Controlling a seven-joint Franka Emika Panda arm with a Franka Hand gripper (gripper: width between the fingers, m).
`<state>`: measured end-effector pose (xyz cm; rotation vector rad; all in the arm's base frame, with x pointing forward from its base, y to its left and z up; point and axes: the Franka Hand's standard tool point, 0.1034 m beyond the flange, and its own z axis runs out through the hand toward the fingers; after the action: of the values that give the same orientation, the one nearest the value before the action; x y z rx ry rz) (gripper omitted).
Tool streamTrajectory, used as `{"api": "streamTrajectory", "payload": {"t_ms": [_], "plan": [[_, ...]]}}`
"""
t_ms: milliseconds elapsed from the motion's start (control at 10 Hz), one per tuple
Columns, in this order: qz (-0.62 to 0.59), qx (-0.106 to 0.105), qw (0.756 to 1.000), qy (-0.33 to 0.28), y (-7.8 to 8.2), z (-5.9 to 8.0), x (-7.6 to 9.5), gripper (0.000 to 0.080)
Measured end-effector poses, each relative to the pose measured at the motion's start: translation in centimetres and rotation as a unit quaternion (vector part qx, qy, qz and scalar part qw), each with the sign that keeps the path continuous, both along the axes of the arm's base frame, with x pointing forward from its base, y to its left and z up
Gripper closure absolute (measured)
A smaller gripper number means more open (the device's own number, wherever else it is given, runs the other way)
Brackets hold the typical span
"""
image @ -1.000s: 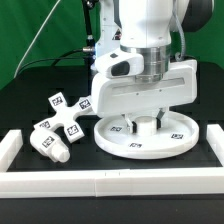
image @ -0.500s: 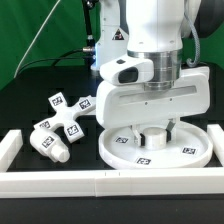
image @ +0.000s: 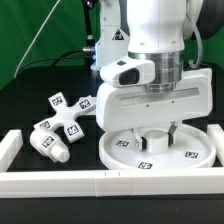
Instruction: Assemble round table
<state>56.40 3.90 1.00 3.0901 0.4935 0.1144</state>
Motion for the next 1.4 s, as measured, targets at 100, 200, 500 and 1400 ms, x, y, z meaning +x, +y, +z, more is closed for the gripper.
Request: {"api": "streamTrajectory", "payload": {"t_ms": [100,200,500,1400], "plan": [[-0.001,0.001,1.0,0.007,0.0,-0.1,0.0,0.0393],[-0.003,0.001,1.0,0.009,0.0,-0.1,0.0,0.0393],[-0.006,0.002,1.0,0.012,0.0,-0.1,0.0,0.0393],[0.085,-0.002,0.996,0.042,-4.0,5.1,0.2,0.0151]]}}
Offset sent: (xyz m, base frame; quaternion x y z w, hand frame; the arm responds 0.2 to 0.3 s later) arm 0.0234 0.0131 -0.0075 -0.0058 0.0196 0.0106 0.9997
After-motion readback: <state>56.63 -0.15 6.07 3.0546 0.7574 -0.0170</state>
